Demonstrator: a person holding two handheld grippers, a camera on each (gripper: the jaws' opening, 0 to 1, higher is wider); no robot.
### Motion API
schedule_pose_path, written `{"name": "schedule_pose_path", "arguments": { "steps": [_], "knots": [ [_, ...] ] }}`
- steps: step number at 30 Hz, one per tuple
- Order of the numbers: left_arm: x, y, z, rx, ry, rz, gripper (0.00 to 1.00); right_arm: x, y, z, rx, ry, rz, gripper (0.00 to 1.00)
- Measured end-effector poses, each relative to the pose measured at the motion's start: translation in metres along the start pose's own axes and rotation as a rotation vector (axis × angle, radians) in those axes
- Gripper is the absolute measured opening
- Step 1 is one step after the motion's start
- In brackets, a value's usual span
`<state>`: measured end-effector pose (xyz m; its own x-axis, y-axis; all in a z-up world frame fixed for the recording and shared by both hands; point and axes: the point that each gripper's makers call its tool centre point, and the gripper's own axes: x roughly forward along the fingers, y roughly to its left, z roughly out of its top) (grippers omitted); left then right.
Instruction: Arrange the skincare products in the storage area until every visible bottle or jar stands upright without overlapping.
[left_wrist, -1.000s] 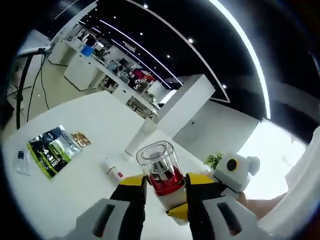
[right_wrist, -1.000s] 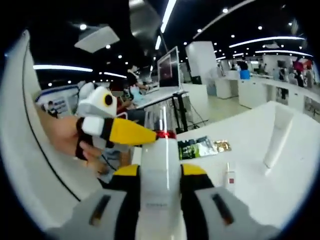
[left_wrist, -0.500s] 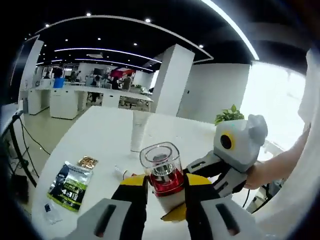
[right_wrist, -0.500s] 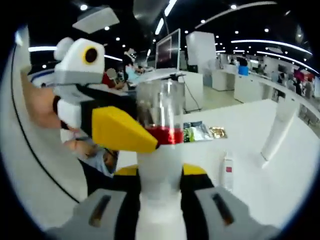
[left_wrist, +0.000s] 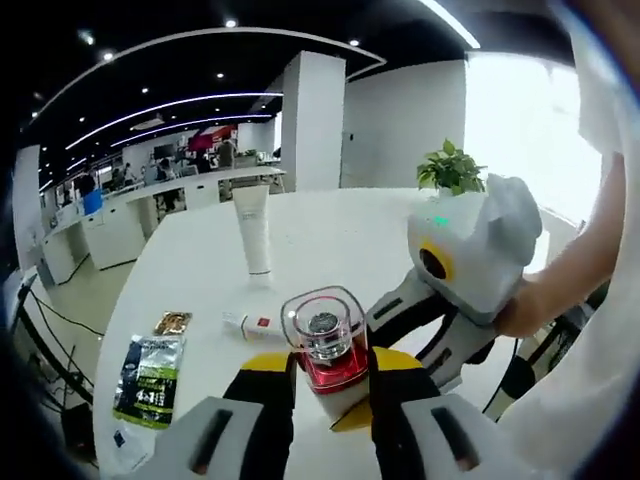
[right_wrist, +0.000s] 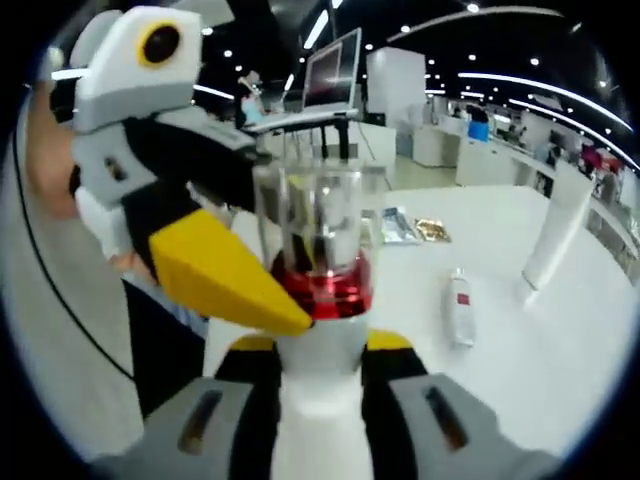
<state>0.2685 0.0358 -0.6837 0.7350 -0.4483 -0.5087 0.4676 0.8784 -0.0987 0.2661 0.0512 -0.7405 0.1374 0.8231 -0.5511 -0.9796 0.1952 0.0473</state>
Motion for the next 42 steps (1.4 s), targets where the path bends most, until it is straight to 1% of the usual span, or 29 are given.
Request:
{"name": "schedule_pose_path", "arguments": {
  "steps": [3,4,5,7,10,13,16,17,18,20,21,23,26,29,30,32,33,35,37,38,40,42],
  "knots": [
    [0.0,0.001,-0.005,0.008,0.025,-0.007,0.29,0.003,0.002,-0.003,0.015,-0.012,-0.012,0.28],
    [0.0,0.002,-0.005,0.014,0.027,-0.009,0.29,0.004,0.001,0.001,0.01,-0.039,-0.021,0.28],
    [0.0,0.002,-0.005,0.013,0.031,-0.011,0.29,0.004,0.001,-0.002,0.014,-0.03,-0.024,0.28],
    [-0.001,0.003,-0.005,0.033,0.042,-0.016,0.29,0.006,0.0,0.001,0.015,-0.049,-0.037,0.28],
    [-0.002,0.005,-0.005,0.053,0.061,-0.015,0.29,0.009,0.0,0.003,0.015,-0.055,-0.048,0.28],
    [-0.004,0.007,-0.006,0.049,0.075,-0.01,0.29,0.011,0.001,0.004,0.013,-0.073,-0.044,0.28],
    [-0.007,0.007,-0.007,0.029,0.07,-0.01,0.29,0.011,0.001,0.005,-0.007,-0.084,-0.041,0.29],
    [-0.008,0.005,-0.006,0.016,0.058,-0.017,0.29,0.01,0.001,0.004,-0.006,-0.083,-0.043,0.29],
    [-0.008,0.005,-0.006,0.012,0.055,-0.019,0.29,0.01,0.001,0.004,-0.003,-0.083,-0.044,0.29],
    [-0.008,-0.002,-0.006,-0.03,0.05,-0.045,0.29,0.01,-0.001,0.0,0.02,-0.072,-0.054,0.29],
    [-0.008,-0.003,-0.006,-0.049,0.049,-0.048,0.3,0.011,-0.002,0.002,0.031,-0.084,-0.06,0.29],
    [-0.008,0.001,-0.006,-0.049,0.041,-0.039,0.29,0.011,-0.001,0.001,0.04,-0.073,-0.058,0.3],
    [-0.007,0.003,-0.007,-0.09,0.025,-0.038,0.3,0.01,-0.001,0.001,0.033,-0.067,-0.064,0.3],
    [-0.006,0.003,-0.007,-0.093,0.027,-0.039,0.3,0.008,-0.003,0.001,0.04,-0.06,-0.072,0.33],
    [-0.006,0.003,-0.007,-0.095,0.026,-0.041,0.3,0.002,-0.003,0.002,0.057,-0.059,-0.067,0.34],
    [-0.004,-0.002,-0.005,-0.174,0.003,-0.069,0.33,-0.001,-0.001,0.002,0.058,-0.059,-0.054,0.36],
    [-0.004,0.0,-0.003,-0.182,-0.024,-0.063,0.35,-0.007,0.002,-0.001,0.034,-0.041,-0.042,0.37],
    [-0.002,-0.001,-0.008,-0.174,-0.011,-0.058,0.35,-0.016,0.002,-0.008,-0.019,-0.01,-0.035,0.37],
    [0.0,-0.003,-0.014,-0.179,0.004,-0.062,0.36,-0.026,0.001,-0.01,-0.014,-0.012,-0.03,0.38],
    [0.002,-0.005,-0.016,-0.195,0.004,-0.071,0.38,-0.033,0.0,-0.009,0.003,-0.018,-0.013,0.38],
    [0.004,-0.005,-0.02,-0.2,0.014,-0.073,0.39,-0.039,-0.001,-0.008,0.014,-0.017,0.008,0.39],
    [0.006,-0.006,-0.028,-0.172,0.042,-0.068,0.39,-0.045,-0.001,0.002,-0.035,-0.019,0.041,0.4]
  ]
}}
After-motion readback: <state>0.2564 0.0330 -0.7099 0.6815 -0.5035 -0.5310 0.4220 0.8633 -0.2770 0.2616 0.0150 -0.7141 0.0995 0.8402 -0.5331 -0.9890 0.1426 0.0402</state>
